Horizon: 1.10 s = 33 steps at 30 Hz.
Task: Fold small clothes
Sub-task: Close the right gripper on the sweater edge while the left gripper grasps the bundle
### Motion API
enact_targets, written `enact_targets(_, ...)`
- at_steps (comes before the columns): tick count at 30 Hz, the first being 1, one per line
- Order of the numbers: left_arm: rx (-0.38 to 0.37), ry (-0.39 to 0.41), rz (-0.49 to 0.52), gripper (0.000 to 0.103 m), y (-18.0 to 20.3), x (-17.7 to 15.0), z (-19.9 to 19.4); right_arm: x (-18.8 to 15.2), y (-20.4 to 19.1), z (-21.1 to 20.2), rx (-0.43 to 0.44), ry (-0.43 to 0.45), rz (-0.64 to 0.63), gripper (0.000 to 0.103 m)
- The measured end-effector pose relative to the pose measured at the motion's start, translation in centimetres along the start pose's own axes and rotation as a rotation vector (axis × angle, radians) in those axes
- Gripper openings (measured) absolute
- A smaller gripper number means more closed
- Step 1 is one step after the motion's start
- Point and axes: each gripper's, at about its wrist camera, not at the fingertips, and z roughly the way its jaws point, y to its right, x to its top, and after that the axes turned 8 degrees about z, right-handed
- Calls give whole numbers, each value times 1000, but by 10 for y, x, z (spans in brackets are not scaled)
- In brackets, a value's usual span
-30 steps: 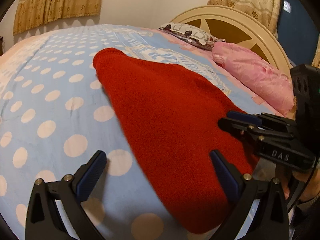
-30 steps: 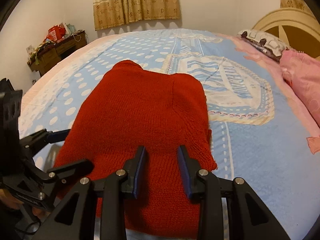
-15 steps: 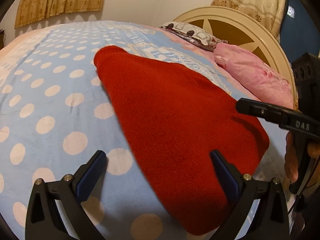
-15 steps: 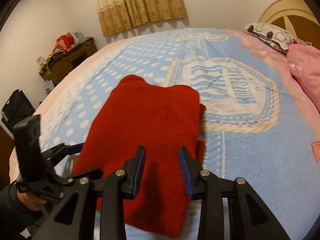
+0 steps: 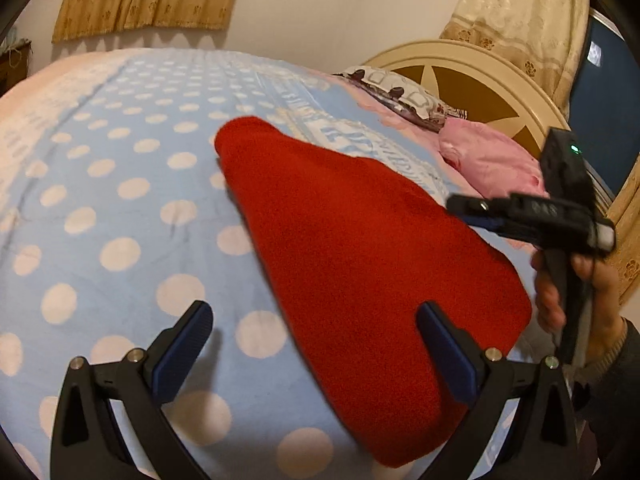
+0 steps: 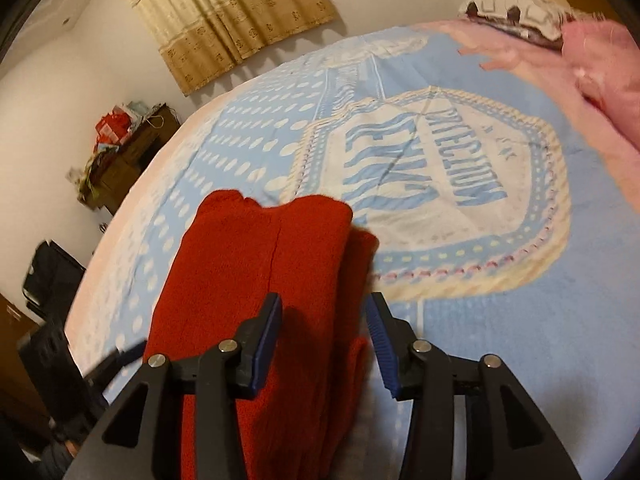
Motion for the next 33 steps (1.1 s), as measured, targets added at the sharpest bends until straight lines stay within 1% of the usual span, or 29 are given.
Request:
enact_targets(1, -5, -4, -4, 103, 0, -1, 2, 3, 1, 6, 12, -13, 4, 45)
enact_targets(4, -21, -18, -7, 103, 0, 0, 4, 11, 2, 24, 11, -42, -4, 45)
enact_targets(7, -22, -35, 10, 103, 4, -1, 8, 17, 8, 39, 29, -68, 24, 46)
enact_targets(8, -24, -39, 15, 103, 5, -1, 9, 18, 10, 42, 32, -68, 34, 47)
enact_targets(9, -24, -43, 19, 103, 6, -1, 10, 19, 13, 45, 32, -68, 44, 52)
enact_targets(11, -30, -51, 17, 103, 6, -1, 13, 21, 16, 51, 25, -70, 59, 58)
enact_targets(12, -34, -55, 12, 103, 6, -2, 14, 21, 18, 54, 26, -75, 63, 59)
enact_targets(16, -42, -62, 10, 103, 7, -2, 16, 24, 13, 61, 38, -86, 41, 59)
enact_targets(22, -45, -68, 12, 103, 7, -1, 17, 31, 13, 74, 58, -96, 64, 59)
enact_targets(23, -46, -69, 10, 103, 6, -1, 17, 31, 13, 75, 57, -97, 64, 57)
enact_targets(24, -49, -70, 8, 103, 6, -2, 17, 32, 12, 77, 60, -98, 65, 50)
enact_targets(25, -52, -72, 7, 103, 5, -1, 18, 32, 13, 77, 65, -103, 69, 48)
enact_targets(27, -54, -74, 7, 103, 5, -1, 18, 31, 10, 78, 67, -100, 67, 40)
enact_targets(30, -55, -75, 9, 103, 5, 0, 18, 30, 8, 78, 82, -100, 72, 34)
enact_targets(33, -59, -75, 10, 101, 5, 0, 18, 27, 5, 77, 92, -101, 63, 29)
